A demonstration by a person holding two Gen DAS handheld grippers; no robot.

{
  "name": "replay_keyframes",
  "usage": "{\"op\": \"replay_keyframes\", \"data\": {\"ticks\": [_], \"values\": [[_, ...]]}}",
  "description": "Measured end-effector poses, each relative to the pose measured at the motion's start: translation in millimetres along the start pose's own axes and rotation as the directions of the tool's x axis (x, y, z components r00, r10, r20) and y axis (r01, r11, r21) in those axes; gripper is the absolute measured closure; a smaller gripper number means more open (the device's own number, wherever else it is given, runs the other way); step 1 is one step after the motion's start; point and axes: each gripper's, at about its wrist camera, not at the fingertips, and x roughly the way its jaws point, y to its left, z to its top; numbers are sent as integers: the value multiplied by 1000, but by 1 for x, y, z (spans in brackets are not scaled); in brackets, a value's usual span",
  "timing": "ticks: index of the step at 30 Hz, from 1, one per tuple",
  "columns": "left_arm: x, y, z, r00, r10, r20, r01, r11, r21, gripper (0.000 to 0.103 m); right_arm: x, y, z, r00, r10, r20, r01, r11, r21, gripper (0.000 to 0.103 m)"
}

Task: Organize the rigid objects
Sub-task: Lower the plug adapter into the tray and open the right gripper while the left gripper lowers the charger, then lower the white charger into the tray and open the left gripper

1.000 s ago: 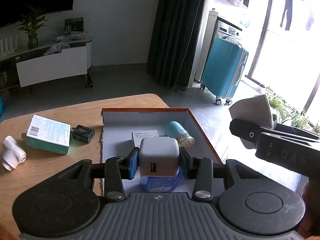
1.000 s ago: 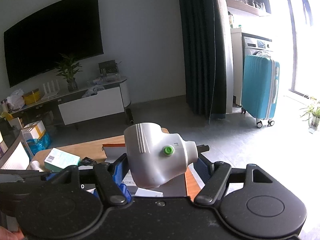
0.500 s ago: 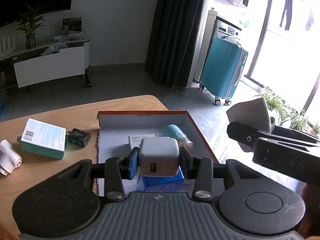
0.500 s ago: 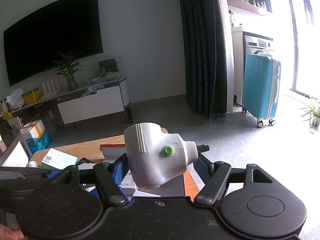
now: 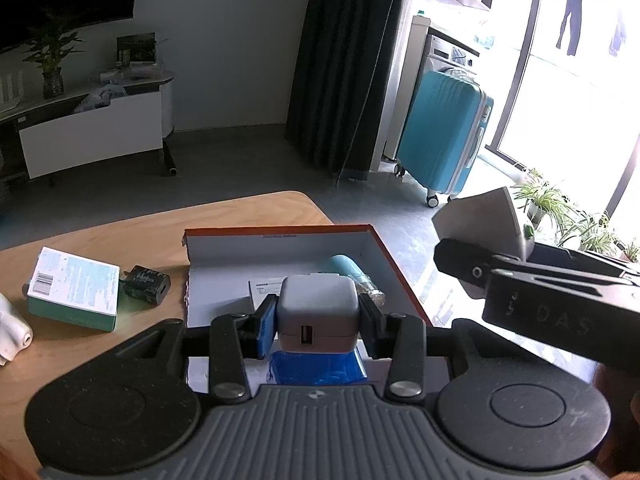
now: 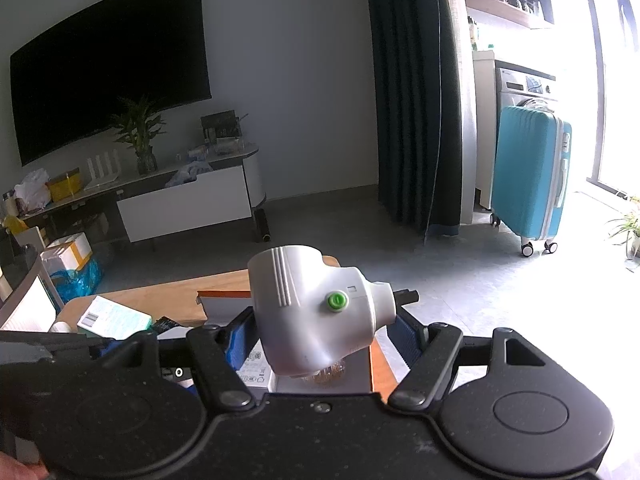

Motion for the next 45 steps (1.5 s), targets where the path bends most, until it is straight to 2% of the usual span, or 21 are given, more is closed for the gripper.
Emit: {"op": "replay_keyframes", "data": {"ticks": [14,26,30,32,38,45], "values": [[17,-1,4,1000,-12,-27,12,1000,4,61,27,-8,10,998,42,-49,-42,999,-4,19],[29,2,4,998,-24,-55,24,1000,-1,61,69,-9,13,989,69,-132,-73,997,-26,19],[32,2,4,998,-25,-64,25,1000,-3,61,78,-12,16,990,93,-108,-94,996,-2,16],[33,2,3,997,-25,-67,25,1000,0,61,78,-14,18,992,74,-102,-74,997,0,16],[37,0,3,997,-32,-77,32,999,-2,61,53,-24,19,999,36,-41,-36,999,6,16],[46,-10,6,994,-57,-92,57,998,5,61,25,-40,14,1000,-23,-10,24,999,42,16]]}}
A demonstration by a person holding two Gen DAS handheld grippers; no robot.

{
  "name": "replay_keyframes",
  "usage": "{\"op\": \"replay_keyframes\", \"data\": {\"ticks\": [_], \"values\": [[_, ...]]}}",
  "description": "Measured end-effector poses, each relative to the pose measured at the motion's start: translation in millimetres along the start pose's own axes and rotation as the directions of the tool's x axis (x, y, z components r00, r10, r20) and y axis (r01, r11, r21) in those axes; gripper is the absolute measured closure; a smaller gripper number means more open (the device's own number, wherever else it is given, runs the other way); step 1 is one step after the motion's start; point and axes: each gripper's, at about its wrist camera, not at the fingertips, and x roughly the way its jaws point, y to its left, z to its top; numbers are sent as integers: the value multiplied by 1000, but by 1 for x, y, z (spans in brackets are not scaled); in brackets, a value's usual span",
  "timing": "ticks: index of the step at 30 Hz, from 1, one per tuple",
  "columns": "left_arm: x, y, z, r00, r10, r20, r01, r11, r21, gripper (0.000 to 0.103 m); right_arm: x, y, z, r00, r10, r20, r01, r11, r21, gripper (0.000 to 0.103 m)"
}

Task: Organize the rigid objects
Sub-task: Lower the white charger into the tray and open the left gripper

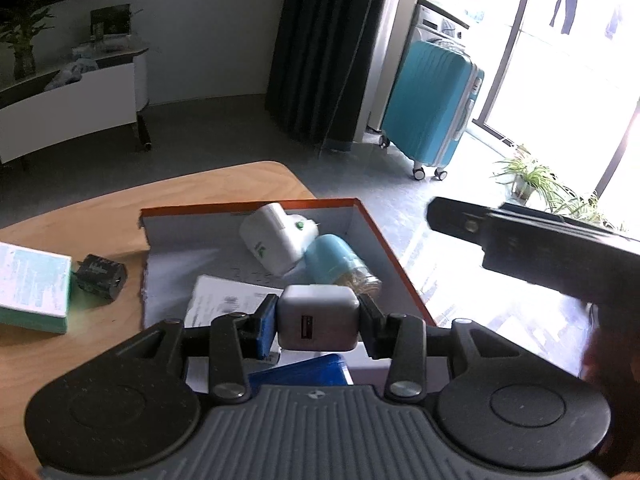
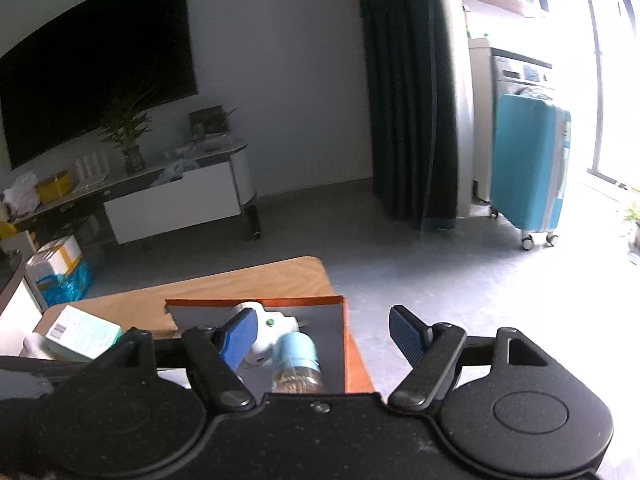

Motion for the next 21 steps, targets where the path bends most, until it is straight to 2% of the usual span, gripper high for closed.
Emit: {"op": "replay_keyframes", "data": {"ticks": [5,8,13,21], "values": [[7,-7,7,999,-33,1,33,999,-2,59,-15,-5,-1,1000,-13,26,13,1000,12,15],[2,-4,10,999,-38,23,39,999,-33,37,-24,-4,0,999,-13,42,12,1000,10,15],[-16,4,13,999,-4,39,7,998,-61,36,-35,1,0,998,2,56,-3,1000,7,15],[-49,15,10,994,101,50,-98,992,-74,22,-49,23,-4,997,52,57,-51,999,-19,14]]}}
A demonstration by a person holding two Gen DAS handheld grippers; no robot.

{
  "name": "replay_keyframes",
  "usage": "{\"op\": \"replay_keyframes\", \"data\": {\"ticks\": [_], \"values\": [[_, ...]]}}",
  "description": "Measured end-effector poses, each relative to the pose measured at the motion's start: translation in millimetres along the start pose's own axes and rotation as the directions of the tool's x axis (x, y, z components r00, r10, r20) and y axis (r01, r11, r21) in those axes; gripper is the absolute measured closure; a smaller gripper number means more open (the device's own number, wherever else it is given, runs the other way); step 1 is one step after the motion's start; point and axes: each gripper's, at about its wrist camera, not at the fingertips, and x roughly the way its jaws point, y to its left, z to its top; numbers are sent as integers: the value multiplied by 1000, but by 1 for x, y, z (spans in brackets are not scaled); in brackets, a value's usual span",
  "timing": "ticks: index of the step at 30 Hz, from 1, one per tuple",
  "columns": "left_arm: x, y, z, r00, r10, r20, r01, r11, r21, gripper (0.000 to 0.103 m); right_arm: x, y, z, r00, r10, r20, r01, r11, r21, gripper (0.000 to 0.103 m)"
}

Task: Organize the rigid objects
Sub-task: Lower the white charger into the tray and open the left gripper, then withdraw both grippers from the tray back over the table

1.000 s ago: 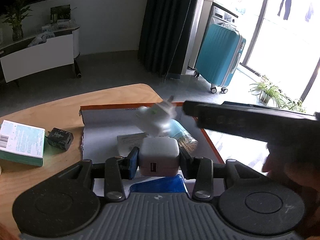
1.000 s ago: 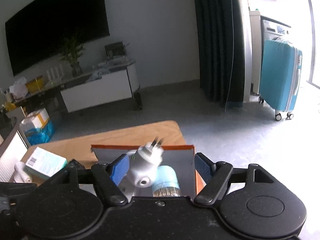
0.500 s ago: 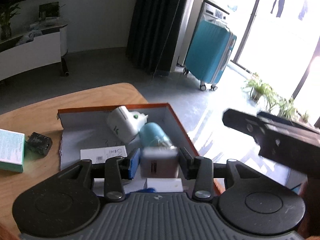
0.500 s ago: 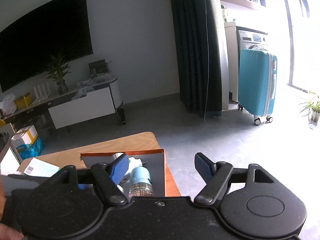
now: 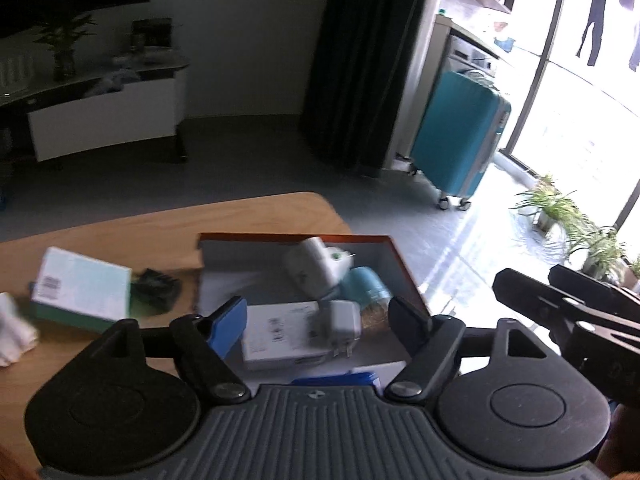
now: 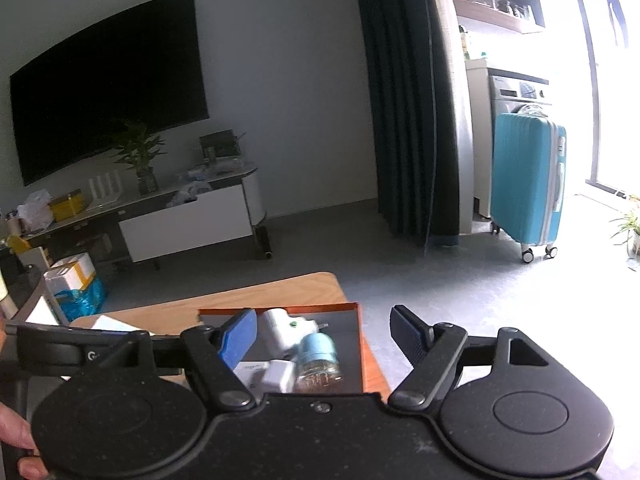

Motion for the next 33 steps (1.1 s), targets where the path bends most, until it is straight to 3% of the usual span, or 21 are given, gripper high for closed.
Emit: {"op": "replay_keyframes", "data": {"ticks": [9,33], "values": [[-29,24,-3,997,81,20,-80,996,-27,10,-4,33,-1,999,48,-14,-49,997,-54,13],[-74,104,-31,977,211,27,-204,965,-164,8,13,120,-16,977,183,-110,-200,964,-175,12]]}}
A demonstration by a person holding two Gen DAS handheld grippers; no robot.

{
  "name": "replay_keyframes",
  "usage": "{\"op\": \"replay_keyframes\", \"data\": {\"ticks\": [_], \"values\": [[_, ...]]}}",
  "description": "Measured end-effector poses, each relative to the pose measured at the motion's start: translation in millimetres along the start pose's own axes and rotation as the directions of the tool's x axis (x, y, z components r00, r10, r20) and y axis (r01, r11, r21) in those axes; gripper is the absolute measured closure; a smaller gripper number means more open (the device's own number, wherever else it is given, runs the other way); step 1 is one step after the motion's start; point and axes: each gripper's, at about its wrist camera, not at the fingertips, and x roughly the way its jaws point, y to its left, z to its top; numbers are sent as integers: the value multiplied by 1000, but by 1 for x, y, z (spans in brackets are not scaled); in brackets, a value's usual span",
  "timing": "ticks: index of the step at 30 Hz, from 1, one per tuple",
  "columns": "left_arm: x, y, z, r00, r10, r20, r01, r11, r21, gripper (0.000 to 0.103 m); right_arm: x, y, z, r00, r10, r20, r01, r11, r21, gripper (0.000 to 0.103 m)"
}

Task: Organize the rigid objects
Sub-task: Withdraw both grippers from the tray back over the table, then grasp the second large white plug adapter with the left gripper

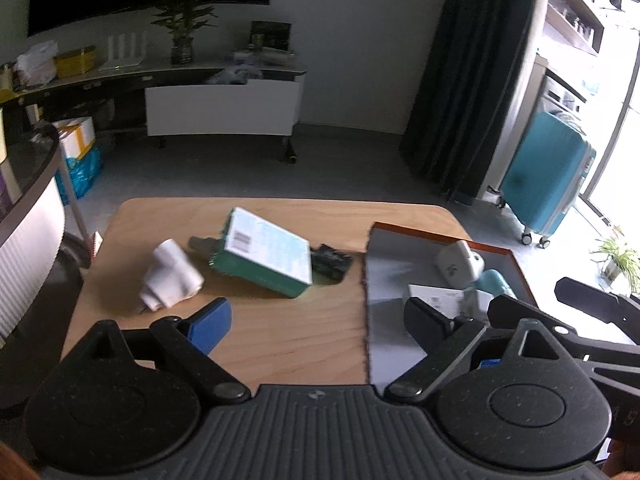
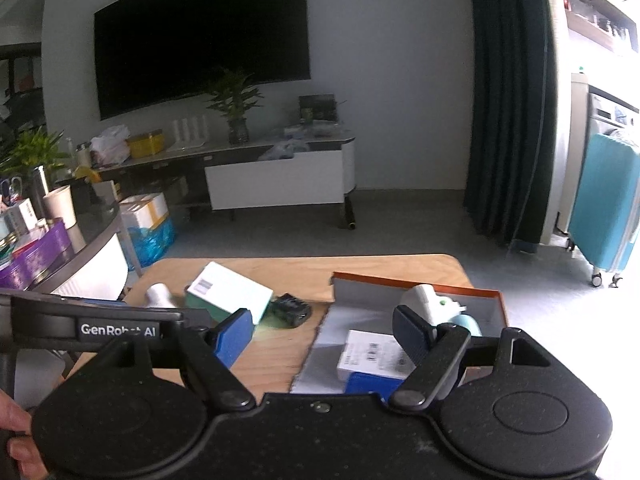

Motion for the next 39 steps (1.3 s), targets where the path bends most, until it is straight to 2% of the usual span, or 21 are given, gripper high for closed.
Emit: {"op": "replay_keyframes", "data": {"ticks": [10,14,22,28,39], "values": [[-1,35,-9,1000,31,-3,-31,997,-68,8,18,29,-3,997,62,-40,-63,997,-35,12],[1,48,-16,999,40,-6,-41,995,-90,5,24,38,-7,995,80,-56,-83,995,-49,12],[17,83,-24,993,110,-50,-117,980,-162,4,32,43,-17,991,103,-85,-107,993,-45,12],[32,99,-22,989,141,-42,-146,973,-178,0,36,40,-21,989,111,-95,-114,993,-35,12],[90,114,-6,985,174,-18,-175,984,-43,0,44,37,-26,987,115,-111,-118,993,-21,12]]}}
